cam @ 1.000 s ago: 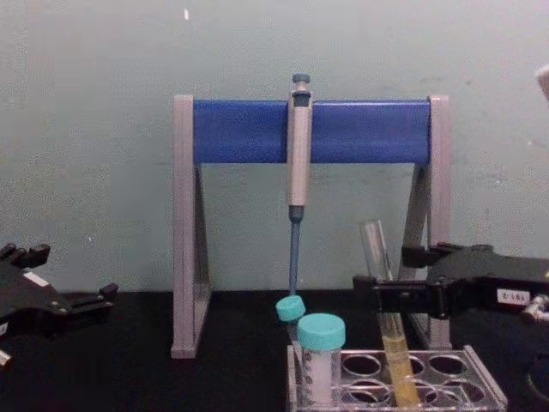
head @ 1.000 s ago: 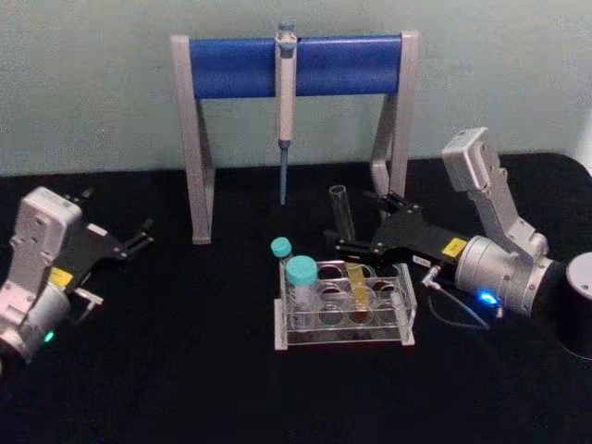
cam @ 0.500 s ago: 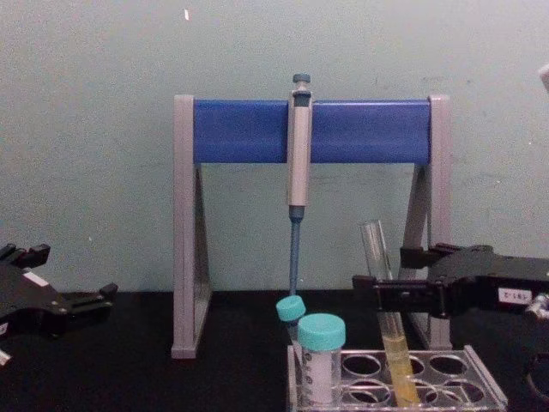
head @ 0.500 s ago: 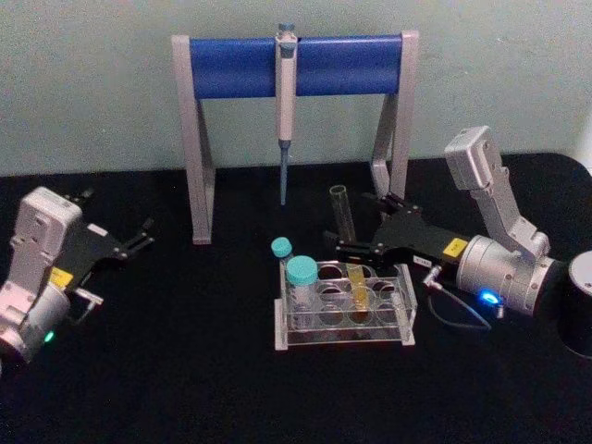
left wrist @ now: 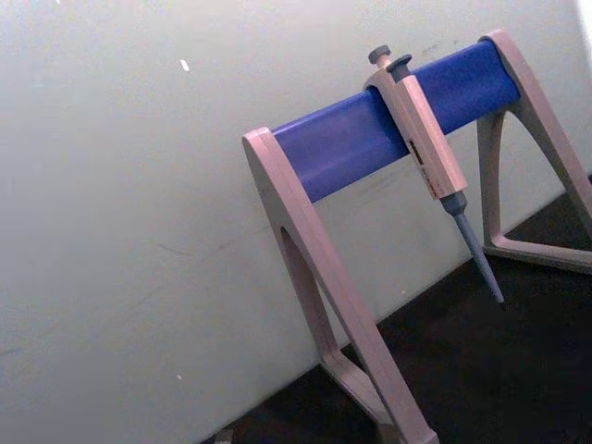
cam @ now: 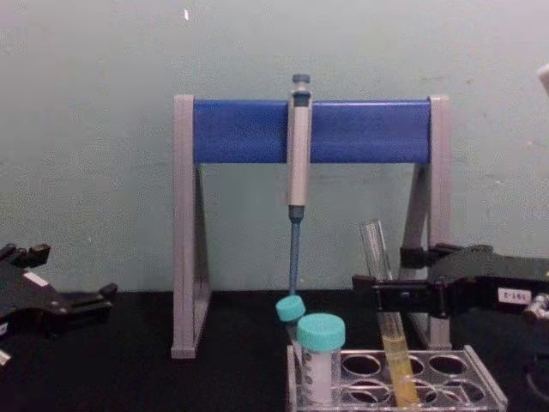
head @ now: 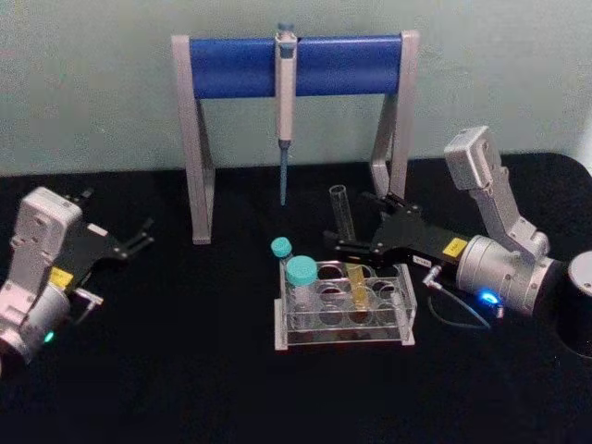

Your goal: Pick up the test tube from the test tube rack, shake it, then place it back into the test tube rack.

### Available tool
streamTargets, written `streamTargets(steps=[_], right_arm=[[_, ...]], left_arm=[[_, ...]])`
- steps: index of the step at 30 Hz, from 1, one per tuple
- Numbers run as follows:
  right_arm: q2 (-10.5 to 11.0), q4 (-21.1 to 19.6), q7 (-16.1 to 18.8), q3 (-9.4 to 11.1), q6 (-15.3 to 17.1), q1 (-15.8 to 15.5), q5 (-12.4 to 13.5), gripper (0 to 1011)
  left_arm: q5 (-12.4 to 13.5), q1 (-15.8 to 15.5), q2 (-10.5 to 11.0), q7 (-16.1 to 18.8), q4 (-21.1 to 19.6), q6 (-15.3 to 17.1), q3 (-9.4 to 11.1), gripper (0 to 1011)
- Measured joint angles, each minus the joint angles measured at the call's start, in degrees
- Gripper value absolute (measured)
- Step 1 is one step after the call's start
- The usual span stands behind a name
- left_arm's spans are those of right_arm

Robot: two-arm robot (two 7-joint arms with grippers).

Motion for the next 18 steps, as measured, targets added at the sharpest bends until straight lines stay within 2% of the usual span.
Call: streamTargets(steps=[2,9,10,13,14,18], right_arm=[[-0.01,0.01,-0.01,0.0,0.0,0.0,-0.01,1000],[-0.02,0.01,-0.04,0.0,0.0,0.0,-0.04,860],[-0.02,0.01,-0.04,0.0,0.0,0.0,-0.05,800],[-0.02,0.01,-0.06,0.0,0.0,0.0,-0.06,742],[-0.02,0.01,-0.06,0.0,0.0,0.0,-0.07,686],[-0.02,0.01,-0.08,0.0,0.0,0.0,-0.08,566]], left_arm=[[0.0,0.0,0.0,0.0,0.0,0.0,0.0,1001],[0.0,0.0,0.0,0.0,0.0,0.0,0.0,1001],[0.0,0.0,0.0,0.0,0.0,0.0,0.0,1002],[0.0,0.0,0.0,0.0,0.0,0.0,0.0,1001],[0.0,0.0,0.0,0.0,0.0,0.0,0.0,1001],[0.0,0.0,0.0,0.0,0.0,0.0,0.0,1001]])
